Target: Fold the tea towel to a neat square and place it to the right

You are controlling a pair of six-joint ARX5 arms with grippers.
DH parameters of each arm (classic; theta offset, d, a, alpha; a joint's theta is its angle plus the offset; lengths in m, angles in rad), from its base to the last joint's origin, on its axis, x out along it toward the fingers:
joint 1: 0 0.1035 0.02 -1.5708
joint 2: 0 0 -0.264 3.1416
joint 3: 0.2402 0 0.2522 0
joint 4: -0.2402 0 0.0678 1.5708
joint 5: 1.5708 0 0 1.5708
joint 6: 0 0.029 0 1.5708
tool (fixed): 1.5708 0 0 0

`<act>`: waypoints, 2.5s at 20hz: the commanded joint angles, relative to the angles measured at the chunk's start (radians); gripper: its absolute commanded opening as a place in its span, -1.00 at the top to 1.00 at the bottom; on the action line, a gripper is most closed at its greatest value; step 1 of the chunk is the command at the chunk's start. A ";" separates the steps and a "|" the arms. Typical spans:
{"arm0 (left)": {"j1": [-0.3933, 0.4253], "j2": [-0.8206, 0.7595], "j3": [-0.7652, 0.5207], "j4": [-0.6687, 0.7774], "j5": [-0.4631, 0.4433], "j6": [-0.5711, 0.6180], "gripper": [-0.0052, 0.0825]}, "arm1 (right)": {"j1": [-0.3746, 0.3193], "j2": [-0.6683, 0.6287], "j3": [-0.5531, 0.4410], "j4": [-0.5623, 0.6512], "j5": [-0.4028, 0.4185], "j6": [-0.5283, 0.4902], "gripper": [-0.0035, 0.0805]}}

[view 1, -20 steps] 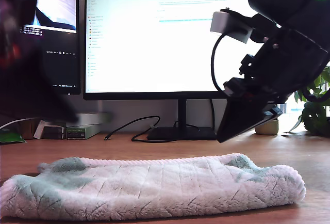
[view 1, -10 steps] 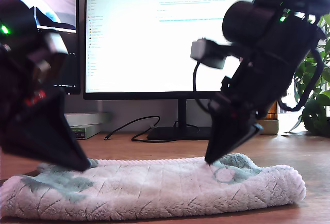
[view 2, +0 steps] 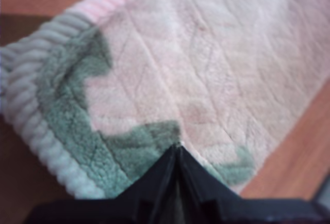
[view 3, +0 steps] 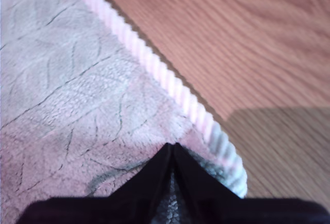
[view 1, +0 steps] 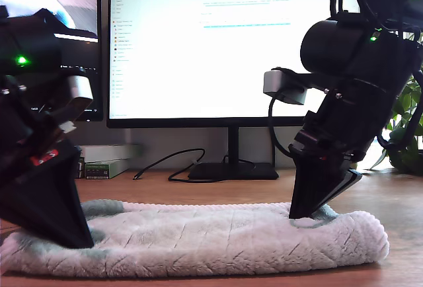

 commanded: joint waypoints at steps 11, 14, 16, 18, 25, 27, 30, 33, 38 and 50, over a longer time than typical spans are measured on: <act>0.002 0.102 0.056 0.043 -0.136 0.074 0.87 | 0.045 0.024 -0.002 -0.164 0.180 0.065 0.93; 0.002 0.102 0.077 0.059 -0.163 0.113 0.87 | 0.058 0.024 -0.002 -0.219 0.179 0.096 0.93; 0.002 0.103 0.077 0.103 -0.168 0.124 0.87 | 0.080 0.024 -0.002 -0.254 0.179 0.101 0.93; 0.002 0.103 0.077 0.145 -0.168 0.133 0.87 | 0.106 0.024 -0.002 -0.269 0.174 0.125 0.93; -0.002 0.201 0.080 0.254 -0.168 0.151 0.87 | 0.187 0.024 -0.002 -0.306 0.165 0.178 0.93; -0.003 0.239 0.093 0.264 -0.169 0.161 0.87 | 0.198 0.024 -0.002 -0.319 0.148 0.185 0.93; -0.003 0.282 0.130 0.262 -0.172 0.183 0.87 | 0.224 0.024 -0.002 -0.334 0.134 0.211 0.93; -0.003 0.312 0.193 0.252 -0.170 0.203 0.87 | 0.252 0.024 -0.002 -0.334 0.116 0.256 0.93; -0.032 0.359 0.270 0.246 -0.140 0.210 0.87 | 0.297 0.024 -0.002 -0.298 0.093 0.363 0.93; -0.088 0.475 0.393 0.234 -0.134 0.279 0.87 | 0.326 0.023 0.000 -0.231 0.030 0.673 0.93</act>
